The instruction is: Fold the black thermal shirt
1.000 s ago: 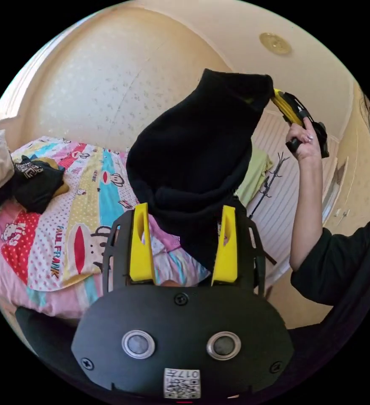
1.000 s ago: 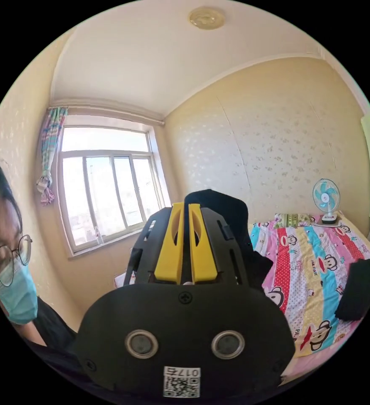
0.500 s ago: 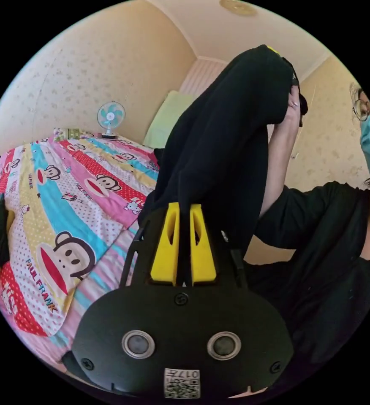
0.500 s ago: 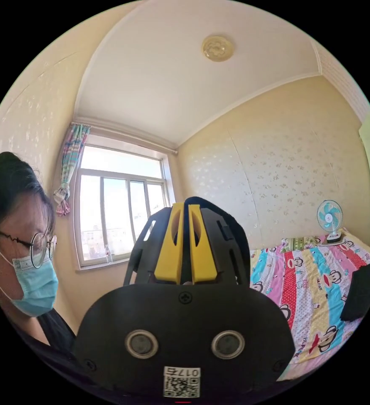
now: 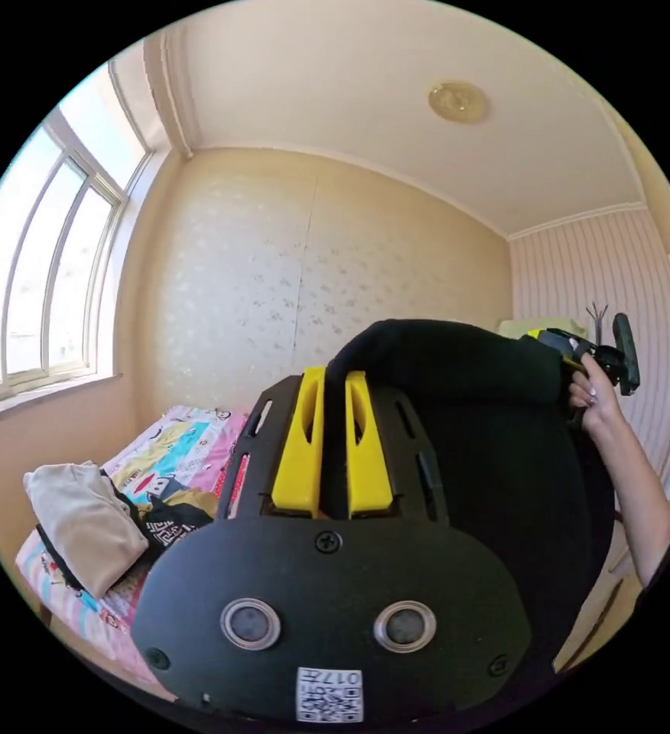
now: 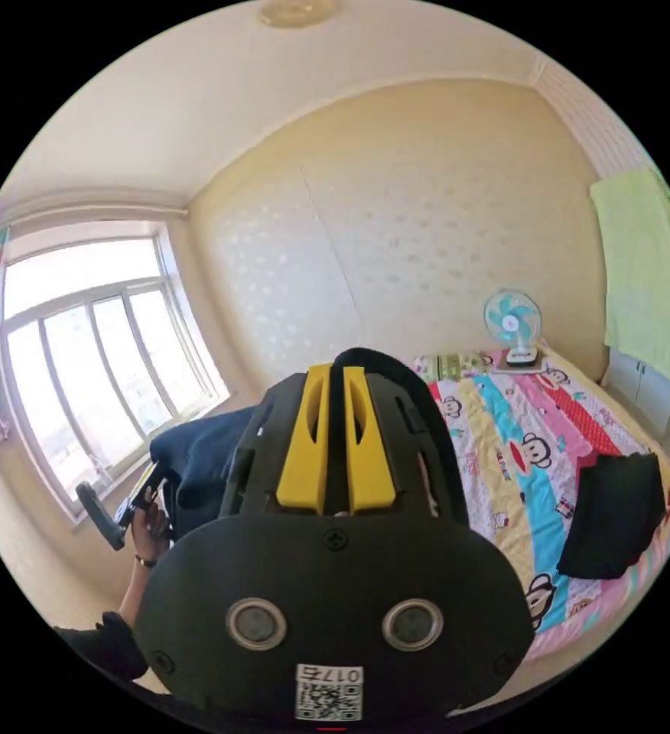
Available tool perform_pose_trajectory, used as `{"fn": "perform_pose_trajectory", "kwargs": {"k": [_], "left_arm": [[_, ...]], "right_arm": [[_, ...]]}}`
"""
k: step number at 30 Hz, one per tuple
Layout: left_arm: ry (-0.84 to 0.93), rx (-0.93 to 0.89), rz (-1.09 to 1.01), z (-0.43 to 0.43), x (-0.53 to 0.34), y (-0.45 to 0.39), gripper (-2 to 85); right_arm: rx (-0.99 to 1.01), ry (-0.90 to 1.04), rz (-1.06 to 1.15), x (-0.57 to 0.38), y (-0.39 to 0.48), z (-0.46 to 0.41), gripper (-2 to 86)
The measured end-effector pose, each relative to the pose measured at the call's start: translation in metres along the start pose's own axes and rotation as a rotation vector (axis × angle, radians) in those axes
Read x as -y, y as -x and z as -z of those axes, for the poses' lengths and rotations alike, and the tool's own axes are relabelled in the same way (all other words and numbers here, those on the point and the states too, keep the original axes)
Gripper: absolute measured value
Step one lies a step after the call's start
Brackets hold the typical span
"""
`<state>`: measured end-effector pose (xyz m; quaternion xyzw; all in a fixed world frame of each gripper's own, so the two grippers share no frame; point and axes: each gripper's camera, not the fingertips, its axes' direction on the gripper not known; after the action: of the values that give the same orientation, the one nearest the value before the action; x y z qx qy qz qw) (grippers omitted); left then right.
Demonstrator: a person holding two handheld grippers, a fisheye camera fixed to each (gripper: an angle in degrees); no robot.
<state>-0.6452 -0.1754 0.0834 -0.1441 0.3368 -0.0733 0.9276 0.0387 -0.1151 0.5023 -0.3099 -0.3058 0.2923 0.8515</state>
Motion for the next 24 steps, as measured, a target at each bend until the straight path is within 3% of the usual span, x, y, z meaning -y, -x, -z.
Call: {"fn": "perform_pose_trajectory", "kwargs": {"k": [2, 4, 8, 12, 14, 16, 18, 21, 24], "left_arm": [[0.194, -0.007, 0.044, -0.058, -0.006, 0.019, 7.0], [0.290, -0.094, 0.085, -0.085, -0.046, 0.041, 7.9], [0.354, -0.057, -0.019, -0.083, -0.146, 0.054, 7.7], [0.655, -0.140, -0.086, -0.079, -0.276, 0.060, 9.1], [0.791, -0.086, -0.065, -0.074, -0.321, 0.064, 11.4], [0.855, -0.015, -0.003, -0.065, -0.360, 0.070, 13.3], [0.784, -0.012, 0.054, -0.055, -0.367, 0.069, 12.5], [0.899, 0.003, 0.056, -0.073, -0.361, 0.065, 7.3], [1.088, -0.178, -0.031, -0.084, -0.339, 0.064, 3.2]], "right_arm": [[0.019, 0.133, -0.104, -0.017, -0.047, -0.056, 13.0], [0.113, 0.160, -0.084, -0.047, -0.068, -0.077, 13.8], [0.068, 0.401, -0.055, -0.154, -0.115, -0.125, 14.3], [0.066, 0.630, -0.100, -0.263, -0.144, -0.139, 15.2], [0.013, 0.734, -0.119, -0.323, -0.142, -0.127, 15.3], [-0.025, 0.602, -0.110, -0.341, -0.127, -0.093, 13.1], [-0.034, 0.672, -0.140, -0.343, -0.120, -0.090, 7.4], [0.029, 0.742, -0.178, -0.311, -0.121, -0.078, 4.2], [0.111, 0.715, -0.172, -0.252, -0.122, -0.023, 3.9]]}}
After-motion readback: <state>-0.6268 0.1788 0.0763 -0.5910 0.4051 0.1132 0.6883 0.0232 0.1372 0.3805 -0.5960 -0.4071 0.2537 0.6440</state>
